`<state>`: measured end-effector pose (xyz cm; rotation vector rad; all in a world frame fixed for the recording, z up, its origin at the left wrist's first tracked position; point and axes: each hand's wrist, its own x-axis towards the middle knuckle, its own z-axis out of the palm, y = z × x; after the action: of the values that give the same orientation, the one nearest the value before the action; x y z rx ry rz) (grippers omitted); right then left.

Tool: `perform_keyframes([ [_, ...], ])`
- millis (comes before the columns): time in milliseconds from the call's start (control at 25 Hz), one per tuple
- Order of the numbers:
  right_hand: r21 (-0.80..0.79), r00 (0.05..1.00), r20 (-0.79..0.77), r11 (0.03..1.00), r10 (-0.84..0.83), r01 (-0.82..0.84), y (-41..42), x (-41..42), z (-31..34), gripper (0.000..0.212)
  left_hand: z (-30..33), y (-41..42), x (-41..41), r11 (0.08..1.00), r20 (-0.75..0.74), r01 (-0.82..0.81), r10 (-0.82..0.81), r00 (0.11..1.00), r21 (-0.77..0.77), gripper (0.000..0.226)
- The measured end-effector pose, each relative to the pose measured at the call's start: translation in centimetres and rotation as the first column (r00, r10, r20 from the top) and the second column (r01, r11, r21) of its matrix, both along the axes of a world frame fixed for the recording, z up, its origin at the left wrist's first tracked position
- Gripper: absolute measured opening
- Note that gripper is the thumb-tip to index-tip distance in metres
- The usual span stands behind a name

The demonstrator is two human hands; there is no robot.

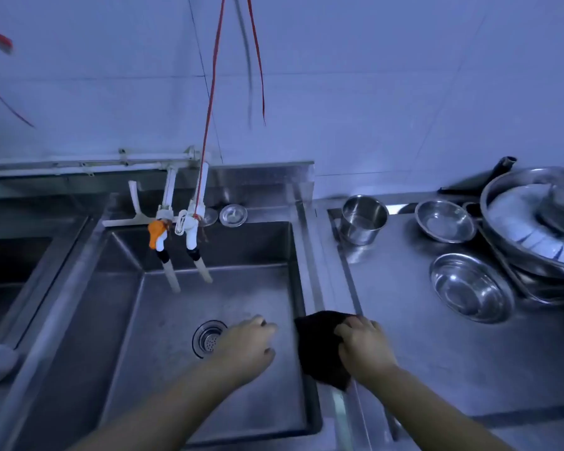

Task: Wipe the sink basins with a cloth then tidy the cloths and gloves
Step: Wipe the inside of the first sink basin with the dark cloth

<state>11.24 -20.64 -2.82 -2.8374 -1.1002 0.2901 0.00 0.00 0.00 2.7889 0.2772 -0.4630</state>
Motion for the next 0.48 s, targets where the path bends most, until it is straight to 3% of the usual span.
perform_keyframes([
  [160, 0.055, 0.996, -0.083, 0.998, 0.043, -0.038, 0.6, 2.8, -1.4, 0.056, -2.0, -1.5, 3.3, 0.997, -0.050, -0.010, 0.007, 0.999, -0.072, 0.040],
  [480, -0.074, 0.968, -0.228, 0.990, 0.101, -0.120, 0.3, 4.9, -3.4, 0.077, -5.8, -4.4, 7.8, 0.987, -0.104, 0.044, -0.060, 0.993, -0.154, 0.066],
])
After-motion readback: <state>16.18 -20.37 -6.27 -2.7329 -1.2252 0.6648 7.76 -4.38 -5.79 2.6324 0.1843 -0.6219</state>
